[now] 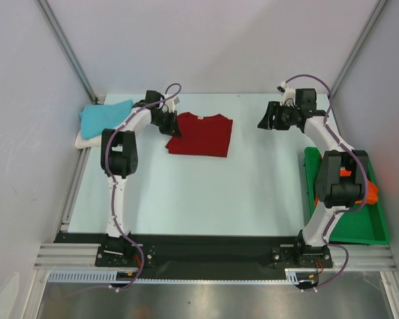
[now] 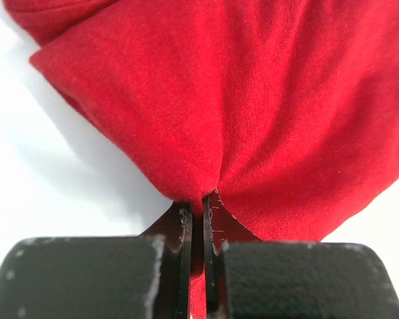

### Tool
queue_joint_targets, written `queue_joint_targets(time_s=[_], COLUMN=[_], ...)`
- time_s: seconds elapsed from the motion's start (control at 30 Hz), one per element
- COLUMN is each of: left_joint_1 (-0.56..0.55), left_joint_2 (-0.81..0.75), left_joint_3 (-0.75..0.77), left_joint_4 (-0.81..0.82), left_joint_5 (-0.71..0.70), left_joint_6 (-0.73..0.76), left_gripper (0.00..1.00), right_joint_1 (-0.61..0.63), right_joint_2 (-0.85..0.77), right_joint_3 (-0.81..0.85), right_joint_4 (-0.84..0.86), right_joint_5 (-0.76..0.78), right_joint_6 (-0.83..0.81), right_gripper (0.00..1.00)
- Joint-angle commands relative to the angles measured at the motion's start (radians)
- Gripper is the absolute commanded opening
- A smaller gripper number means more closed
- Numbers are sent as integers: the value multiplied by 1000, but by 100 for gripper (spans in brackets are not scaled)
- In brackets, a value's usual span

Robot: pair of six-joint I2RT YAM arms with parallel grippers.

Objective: Fold and stack the t-shirts
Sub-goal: Neatly place the folded tshirt to the corner

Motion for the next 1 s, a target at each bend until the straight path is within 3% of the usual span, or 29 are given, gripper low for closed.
queue_joint_targets(time_s=[0.0,0.2,0.43,0.97], left_joint_1=[11,11,15,3], left_joint_2=[-51,-111,-213,-347], left_joint_3=[-23,-9,-57,-94], left_joint_4=[-132,-195,-126,-22], left_joint_5=[-223,-424,-649,-940], left_joint_6=[158,250,307,408], left_gripper=[0,0,0,0], right_joint_1=[2,0,-9,-56], right_joint_2=[-97,-179,-173,-104], right_joint_3=[-36,-125,-109,-80], right_joint_4=[13,43,53,193], right_joint_5=[15,27,-8,-131], right_joint_6=[-21,-20,14,206], right_gripper=[60,60,60,60])
